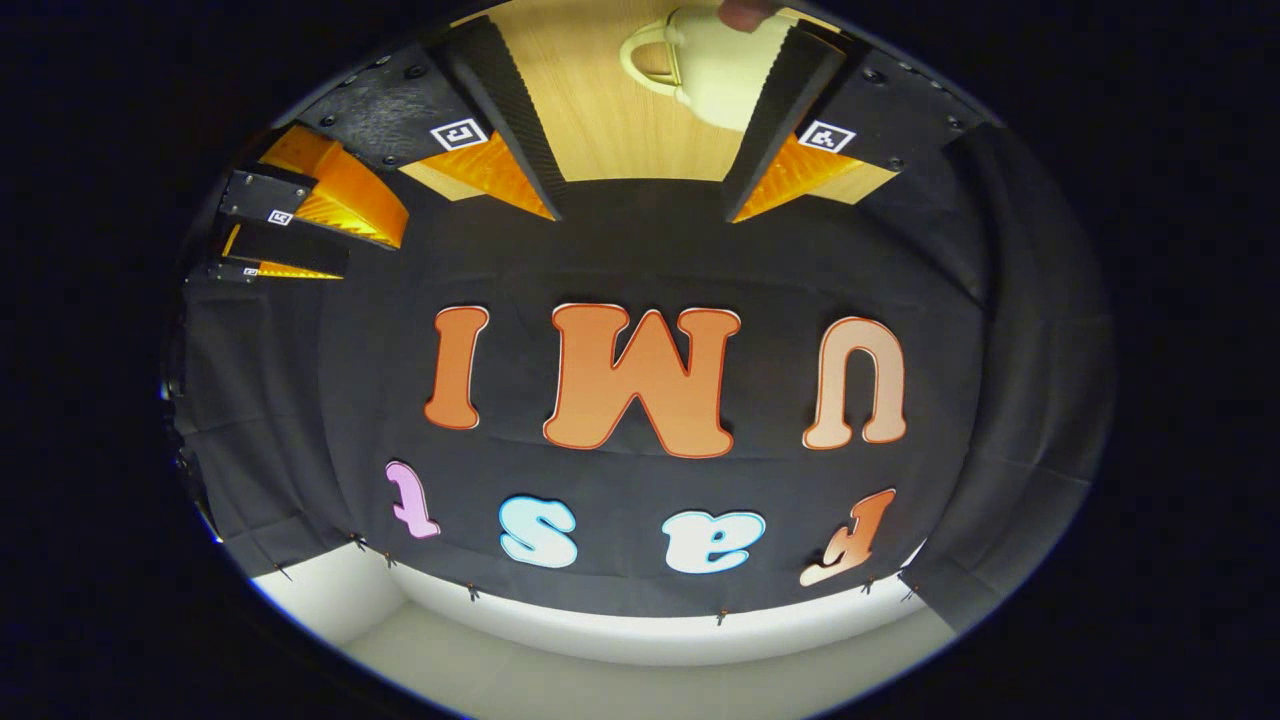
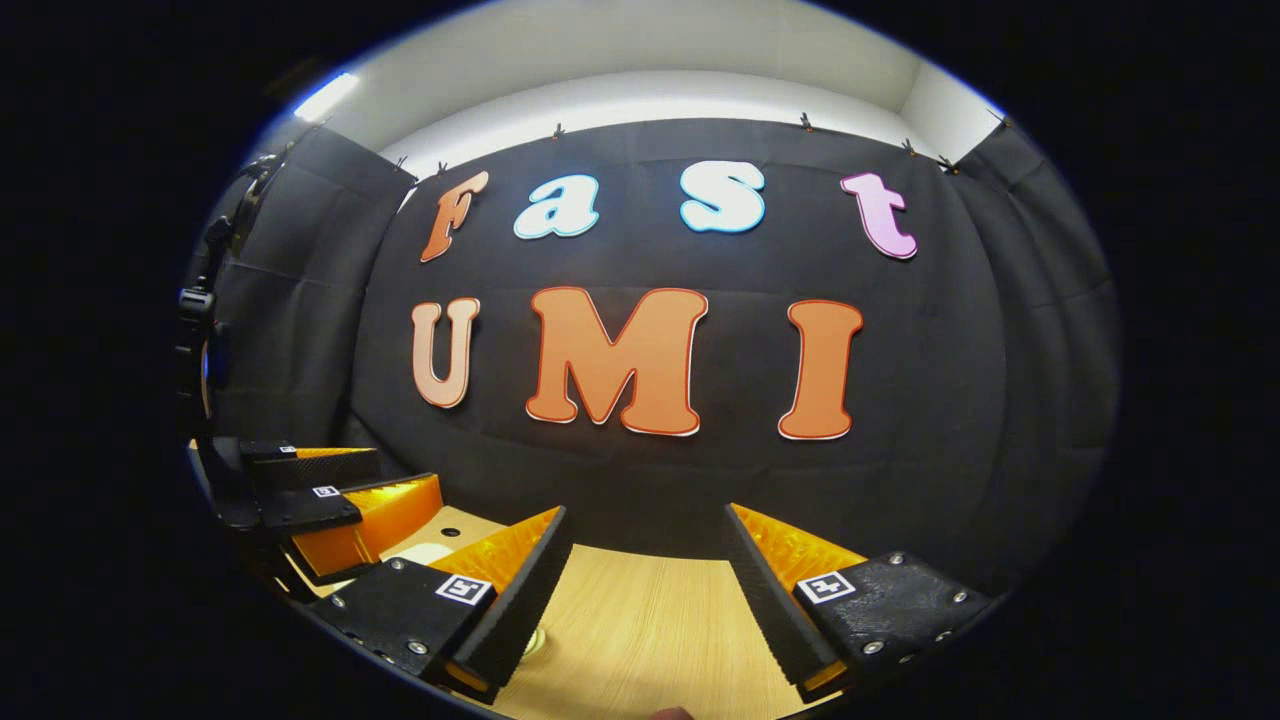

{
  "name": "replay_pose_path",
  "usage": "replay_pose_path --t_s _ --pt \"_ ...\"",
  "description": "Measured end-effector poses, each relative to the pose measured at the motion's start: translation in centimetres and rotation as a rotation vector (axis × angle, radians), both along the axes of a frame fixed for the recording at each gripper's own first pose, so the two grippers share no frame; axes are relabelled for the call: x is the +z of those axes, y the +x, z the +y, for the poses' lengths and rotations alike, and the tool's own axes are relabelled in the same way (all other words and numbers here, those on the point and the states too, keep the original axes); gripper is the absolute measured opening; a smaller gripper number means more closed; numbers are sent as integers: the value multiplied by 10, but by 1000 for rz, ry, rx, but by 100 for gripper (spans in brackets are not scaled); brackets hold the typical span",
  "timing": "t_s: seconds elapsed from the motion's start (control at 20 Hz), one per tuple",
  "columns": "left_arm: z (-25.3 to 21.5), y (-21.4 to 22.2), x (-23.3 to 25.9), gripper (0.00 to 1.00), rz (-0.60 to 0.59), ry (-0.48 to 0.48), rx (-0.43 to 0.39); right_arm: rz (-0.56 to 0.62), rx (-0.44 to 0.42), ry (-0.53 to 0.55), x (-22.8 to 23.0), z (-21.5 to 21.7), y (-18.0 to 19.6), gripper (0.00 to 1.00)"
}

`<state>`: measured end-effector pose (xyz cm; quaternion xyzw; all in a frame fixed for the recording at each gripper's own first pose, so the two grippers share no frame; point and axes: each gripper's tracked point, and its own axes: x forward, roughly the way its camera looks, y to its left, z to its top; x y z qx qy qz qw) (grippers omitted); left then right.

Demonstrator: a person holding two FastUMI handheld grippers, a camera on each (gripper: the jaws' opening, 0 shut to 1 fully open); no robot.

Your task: First open the suitcase, pack the skin care products into it, and then close the suitcase.

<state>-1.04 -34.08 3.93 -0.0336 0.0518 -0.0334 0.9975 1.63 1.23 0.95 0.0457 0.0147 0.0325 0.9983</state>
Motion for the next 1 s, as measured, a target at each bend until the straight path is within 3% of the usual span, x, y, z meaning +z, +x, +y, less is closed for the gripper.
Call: replay_pose_path --t_s 0.2,0.65,1.0 --pt "-1 -9 -10 97 19 51 7 -30 -6 -23 6 -3 -5 95" --pt "-1 -17 -11 95 23 35 9 -57 -6 -9 15 -2 -17 99" --pt "-3 -19 -2 95 -25 72 30 -68 -6 -7 16 -10 -23 95"
